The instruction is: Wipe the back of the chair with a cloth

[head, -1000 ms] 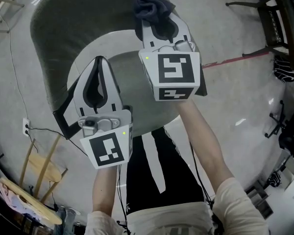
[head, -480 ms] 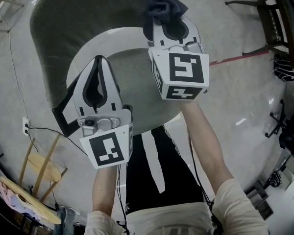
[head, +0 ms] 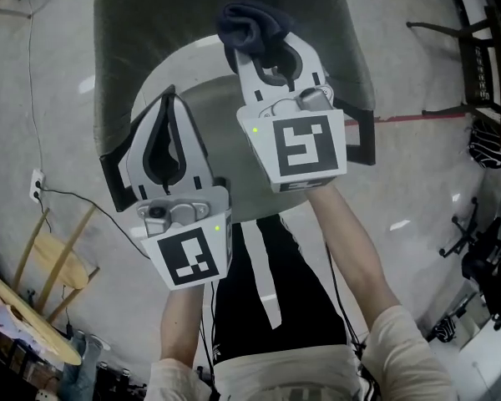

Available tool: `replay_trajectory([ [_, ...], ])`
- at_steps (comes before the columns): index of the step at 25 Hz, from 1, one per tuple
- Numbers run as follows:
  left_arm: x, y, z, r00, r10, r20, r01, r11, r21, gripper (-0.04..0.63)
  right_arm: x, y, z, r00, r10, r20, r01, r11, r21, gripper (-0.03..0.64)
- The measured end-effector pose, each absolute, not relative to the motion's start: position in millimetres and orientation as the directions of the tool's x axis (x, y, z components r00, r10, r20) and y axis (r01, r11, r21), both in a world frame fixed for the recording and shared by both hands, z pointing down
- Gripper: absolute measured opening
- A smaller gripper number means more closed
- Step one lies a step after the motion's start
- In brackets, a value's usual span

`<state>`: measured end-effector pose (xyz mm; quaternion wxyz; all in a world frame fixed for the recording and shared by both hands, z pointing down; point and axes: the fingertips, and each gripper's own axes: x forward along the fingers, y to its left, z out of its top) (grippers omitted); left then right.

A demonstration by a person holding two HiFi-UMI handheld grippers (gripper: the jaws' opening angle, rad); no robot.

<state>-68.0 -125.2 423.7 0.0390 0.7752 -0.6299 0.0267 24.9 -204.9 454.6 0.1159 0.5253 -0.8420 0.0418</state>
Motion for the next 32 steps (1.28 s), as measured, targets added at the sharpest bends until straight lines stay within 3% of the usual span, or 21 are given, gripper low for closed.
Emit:
replay_trajectory([
  [7,-141.5,-95.1,439.7,0.055,-0.994,0.092,-0.998,-0.054,0.012,0.016,-93.3,-174.1,478.3,-0.653,-0.712,0.256,-0.733,0.68,0.024,0.058],
  [16,-198.6,-50.9,455.6,-0.095,-0.988,0.122,-0.995,0.098,0.015,0.017,-178.2,-124.1,509.1,-0.791,-0.535,0.296,-0.558,0.83,0.01,0.058],
  [20,-209.2,-42.3,455.8,-0.137,-0.983,0.118,-0.99,0.14,0.014,0.016,-194.9,-113.6,514.0,-0.815,-0.497,0.299,-0.521,0.853,-0.003,0.057],
  [32,-197.7,-55.8,455.1,-0.104,-0.989,0.106,-0.995,0.105,-0.002,0.015,-190.3,-140.5,516.9,-0.783,-0.548,0.293,-0.562,0.826,0.043,0.057],
])
